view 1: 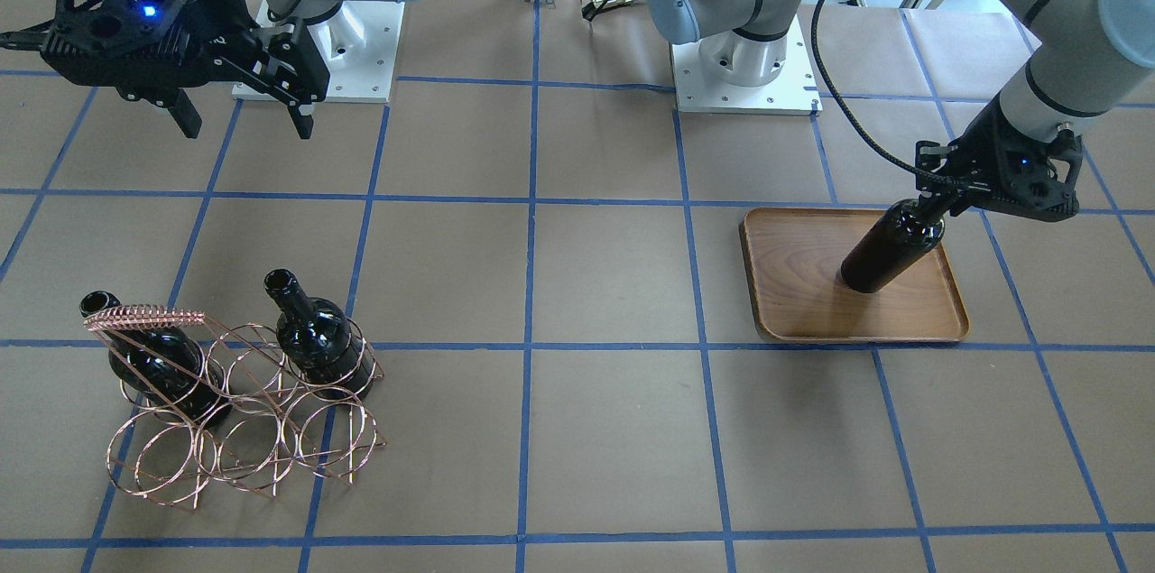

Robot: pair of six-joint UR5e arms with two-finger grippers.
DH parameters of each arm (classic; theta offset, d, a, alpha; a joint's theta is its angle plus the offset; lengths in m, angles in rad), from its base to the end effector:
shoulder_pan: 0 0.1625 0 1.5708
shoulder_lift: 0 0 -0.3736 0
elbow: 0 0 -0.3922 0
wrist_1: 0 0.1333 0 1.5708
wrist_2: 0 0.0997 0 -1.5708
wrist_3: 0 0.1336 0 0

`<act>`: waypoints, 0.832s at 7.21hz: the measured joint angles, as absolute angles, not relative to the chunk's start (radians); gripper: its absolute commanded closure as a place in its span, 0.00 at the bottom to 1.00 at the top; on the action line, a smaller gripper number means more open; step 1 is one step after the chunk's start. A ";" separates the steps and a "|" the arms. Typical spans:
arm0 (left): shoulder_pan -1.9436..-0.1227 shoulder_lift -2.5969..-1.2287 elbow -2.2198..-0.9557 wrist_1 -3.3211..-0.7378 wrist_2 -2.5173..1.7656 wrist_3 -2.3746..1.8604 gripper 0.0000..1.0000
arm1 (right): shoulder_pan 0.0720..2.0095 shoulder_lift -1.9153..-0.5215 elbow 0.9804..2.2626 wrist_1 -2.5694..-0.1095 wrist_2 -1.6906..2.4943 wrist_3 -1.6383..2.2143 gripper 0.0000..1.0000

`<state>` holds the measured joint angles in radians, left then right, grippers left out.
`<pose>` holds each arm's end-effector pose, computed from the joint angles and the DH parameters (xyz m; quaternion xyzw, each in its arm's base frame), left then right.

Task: Take wine from basket and place on tray
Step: 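Lower the bottle onto the tray and open the left gripper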

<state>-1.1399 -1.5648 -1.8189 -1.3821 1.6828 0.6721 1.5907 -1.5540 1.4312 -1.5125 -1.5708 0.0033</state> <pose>0.0892 -0.4774 0.3042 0.1216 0.9906 0.0520 0.0337 0.1433 -0.5009 0.4572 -0.0083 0.9994 -0.0322 0.0004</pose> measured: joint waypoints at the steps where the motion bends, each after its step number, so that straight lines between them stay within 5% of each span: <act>1: -1.138 -1.564 -1.819 -1.382 1.673 0.673 1.00 | 1.591 -1.554 1.431 -1.512 -1.571 0.003 0.00; 4: -1.142 -1.561 -1.819 -1.389 1.643 0.674 1.00 | 1.591 -1.554 1.431 -1.513 -1.571 0.003 0.00; 5: -1.142 -1.563 -1.819 -1.391 1.642 0.677 0.91 | 1.591 -1.554 1.431 -1.513 -1.571 0.003 0.00; 6: -1.142 -1.564 -1.819 -1.393 1.646 0.676 0.60 | 1.591 -1.554 1.431 -1.513 -1.571 0.003 0.00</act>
<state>-1.1421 -1.5643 -1.8192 -1.3928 1.6456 0.6763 1.5907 -1.5539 1.4312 -1.5125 -1.5708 0.0031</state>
